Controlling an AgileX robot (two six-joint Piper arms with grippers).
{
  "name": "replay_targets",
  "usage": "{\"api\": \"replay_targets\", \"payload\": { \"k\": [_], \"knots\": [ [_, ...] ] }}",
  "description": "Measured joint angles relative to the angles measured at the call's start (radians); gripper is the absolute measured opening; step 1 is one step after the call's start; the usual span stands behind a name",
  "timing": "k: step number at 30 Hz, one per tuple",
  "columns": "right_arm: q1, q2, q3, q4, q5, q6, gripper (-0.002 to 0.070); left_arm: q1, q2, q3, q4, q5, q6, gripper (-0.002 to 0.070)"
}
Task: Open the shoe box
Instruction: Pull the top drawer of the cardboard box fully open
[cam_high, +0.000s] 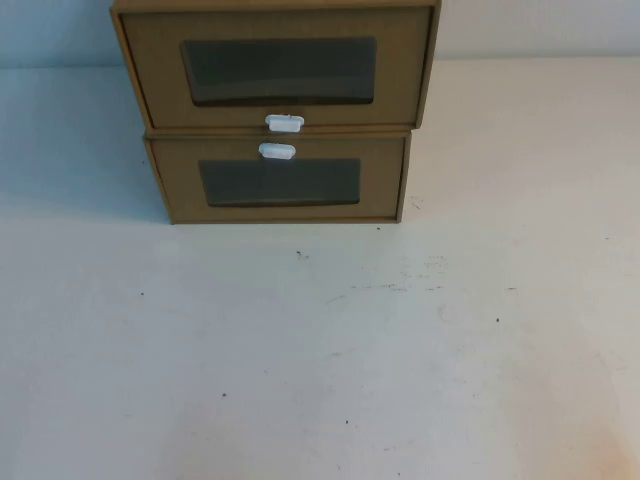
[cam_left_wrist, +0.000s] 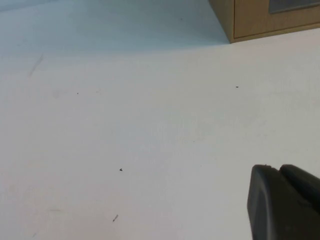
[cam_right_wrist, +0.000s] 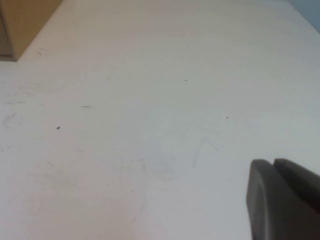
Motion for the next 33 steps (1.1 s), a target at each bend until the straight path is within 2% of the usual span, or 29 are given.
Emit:
{"api": "replay_targets", "payload": {
  "k": [14, 33],
  "knots": [
    [0.0, 0.0, 0.0, 0.022, 0.0, 0.0, -0.0013, 0.0, 0.0, 0.0, -0.01, -0.139, -0.012, -0.0004],
    [0.0, 0.0, 0.0, 0.028, -0.065, 0.0, -0.0013, 0.0, 0.0, 0.0, -0.01, -0.16, -0.012, -0.0004]
  ]
}}
